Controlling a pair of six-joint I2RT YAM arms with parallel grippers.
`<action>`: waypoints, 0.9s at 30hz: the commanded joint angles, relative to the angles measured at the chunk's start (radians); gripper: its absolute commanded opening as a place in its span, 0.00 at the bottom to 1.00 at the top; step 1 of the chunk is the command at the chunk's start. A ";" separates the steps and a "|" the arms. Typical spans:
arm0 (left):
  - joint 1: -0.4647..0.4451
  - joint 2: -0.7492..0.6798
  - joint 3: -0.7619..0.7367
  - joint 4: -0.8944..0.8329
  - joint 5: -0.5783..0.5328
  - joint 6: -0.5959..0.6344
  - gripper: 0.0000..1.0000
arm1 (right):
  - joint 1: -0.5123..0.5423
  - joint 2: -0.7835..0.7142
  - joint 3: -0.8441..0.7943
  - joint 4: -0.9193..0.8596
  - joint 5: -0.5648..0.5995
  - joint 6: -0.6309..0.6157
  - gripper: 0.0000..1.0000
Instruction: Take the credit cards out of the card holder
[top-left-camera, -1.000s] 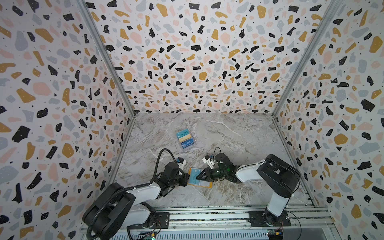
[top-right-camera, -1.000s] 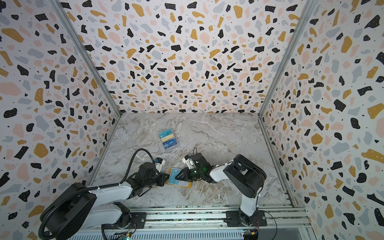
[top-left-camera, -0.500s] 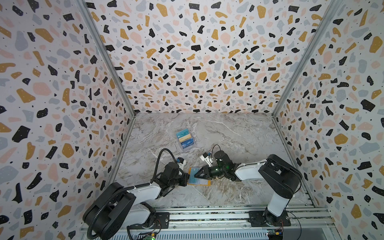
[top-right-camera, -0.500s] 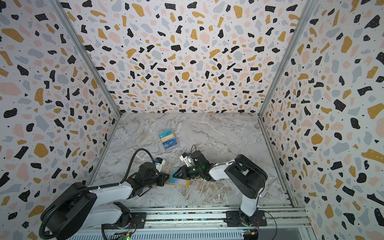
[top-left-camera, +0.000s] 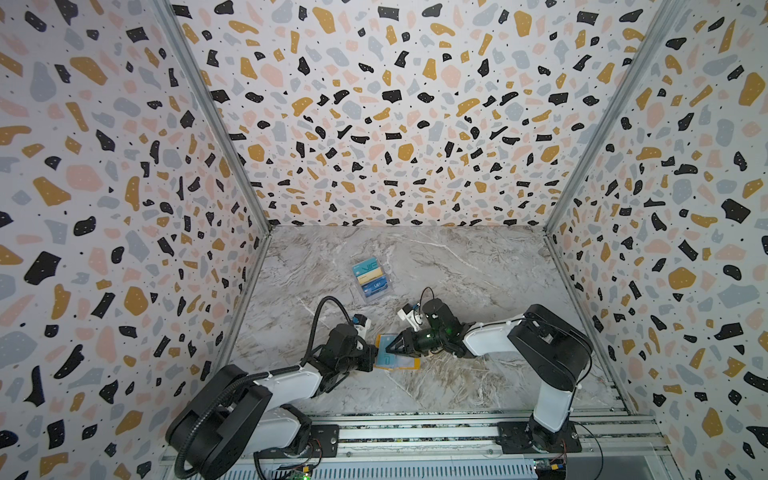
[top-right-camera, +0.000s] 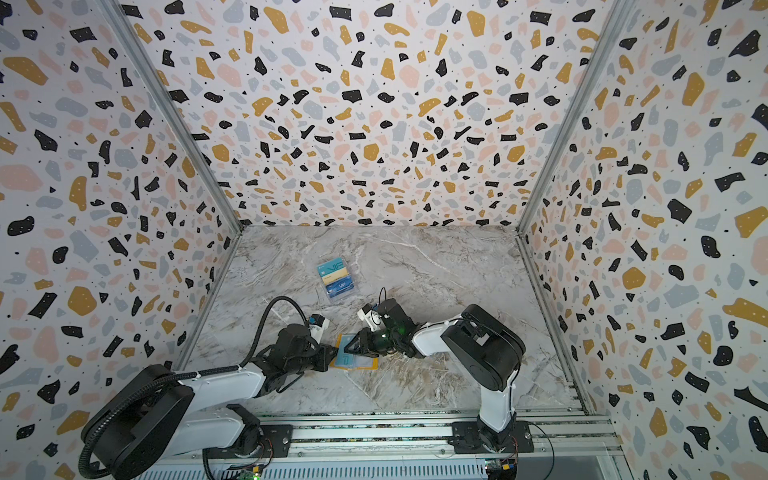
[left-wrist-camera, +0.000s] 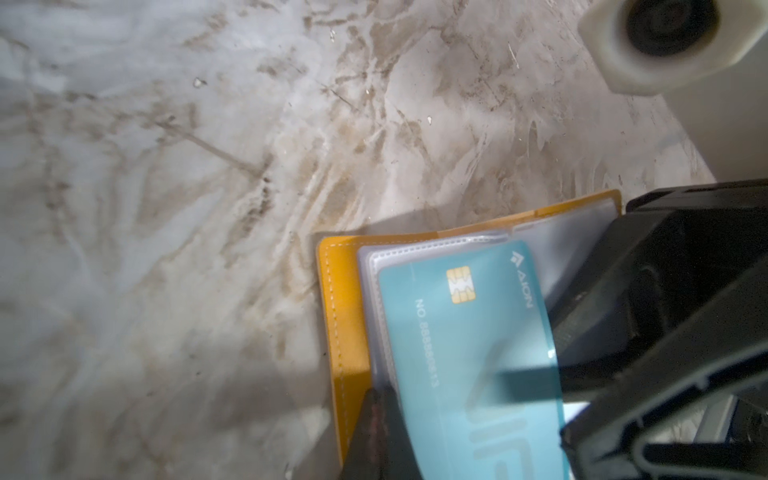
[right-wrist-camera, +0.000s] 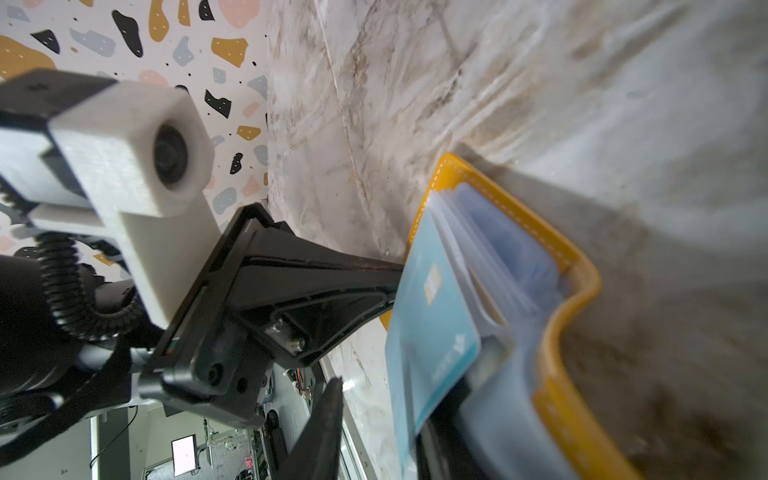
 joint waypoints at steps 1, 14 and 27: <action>-0.011 0.025 -0.004 -0.008 0.050 -0.006 0.00 | 0.037 0.016 0.048 -0.001 -0.002 -0.047 0.31; -0.011 0.027 -0.013 0.000 0.039 -0.018 0.00 | 0.042 0.058 0.025 0.129 -0.030 0.007 0.29; -0.011 0.032 -0.015 0.005 0.019 -0.026 0.00 | 0.005 -0.012 -0.098 0.308 -0.060 0.060 0.27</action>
